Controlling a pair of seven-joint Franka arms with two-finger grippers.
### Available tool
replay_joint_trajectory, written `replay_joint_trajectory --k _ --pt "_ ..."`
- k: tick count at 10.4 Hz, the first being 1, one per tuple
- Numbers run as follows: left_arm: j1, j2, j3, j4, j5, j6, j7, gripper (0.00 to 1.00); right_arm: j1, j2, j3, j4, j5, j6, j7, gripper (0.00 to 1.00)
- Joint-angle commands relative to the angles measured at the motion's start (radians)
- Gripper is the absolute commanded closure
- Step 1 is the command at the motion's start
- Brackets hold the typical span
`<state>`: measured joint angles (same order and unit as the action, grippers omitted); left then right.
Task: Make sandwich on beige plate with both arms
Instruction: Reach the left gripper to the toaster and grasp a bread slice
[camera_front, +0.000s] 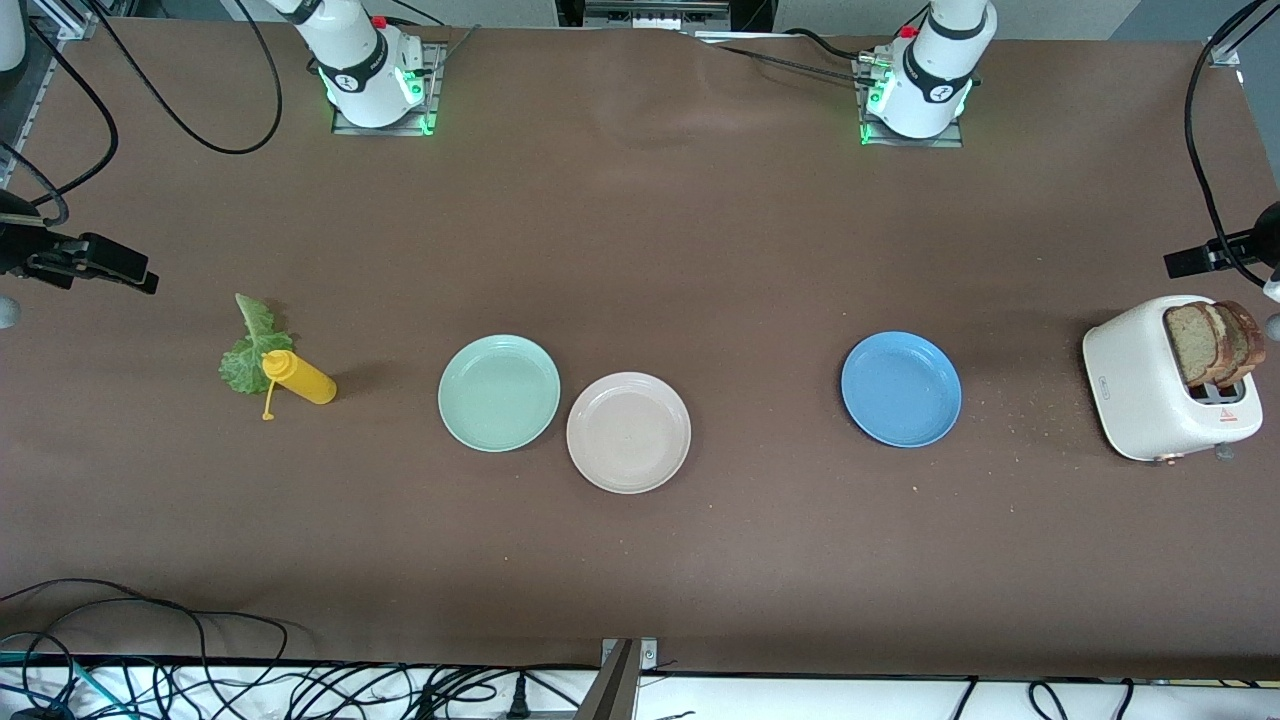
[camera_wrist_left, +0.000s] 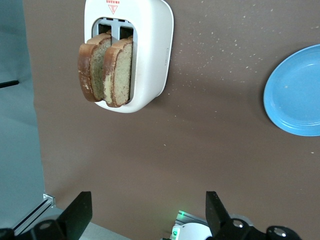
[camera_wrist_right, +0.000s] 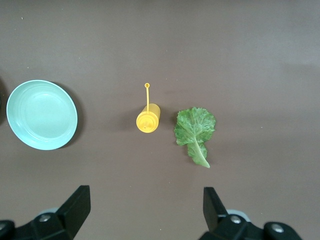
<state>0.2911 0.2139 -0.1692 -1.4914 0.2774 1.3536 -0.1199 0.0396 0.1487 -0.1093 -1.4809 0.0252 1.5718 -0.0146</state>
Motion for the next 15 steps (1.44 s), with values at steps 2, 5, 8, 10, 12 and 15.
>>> replay_joint_trajectory --k 2,5,8,10,12,15 --pt "0.065 0.071 -0.009 0.011 0.031 0.115 0.171 0.00 -0.003 -0.008 0.005 -0.009 0.015 -0.006 -0.007 0.00" --pt "0.117 0.111 -0.007 0.005 0.034 0.234 0.272 0.00 0.002 -0.006 0.010 -0.009 0.016 -0.004 0.001 0.00" --pt "0.134 0.075 -0.006 -0.142 0.028 0.404 0.278 0.00 0.008 -0.005 0.006 -0.009 0.018 -0.004 -0.007 0.00" --pt "0.160 0.071 -0.003 -0.191 0.028 0.488 0.296 0.00 0.008 -0.005 0.006 -0.009 0.018 -0.004 -0.007 0.00" --pt "0.174 0.074 -0.001 -0.214 0.026 0.525 0.321 0.00 0.013 -0.005 0.008 -0.009 0.018 -0.001 -0.002 0.00" --pt "0.189 0.074 -0.001 -0.277 0.025 0.604 0.321 0.00 0.013 -0.003 0.008 -0.009 0.019 -0.001 0.001 0.00"
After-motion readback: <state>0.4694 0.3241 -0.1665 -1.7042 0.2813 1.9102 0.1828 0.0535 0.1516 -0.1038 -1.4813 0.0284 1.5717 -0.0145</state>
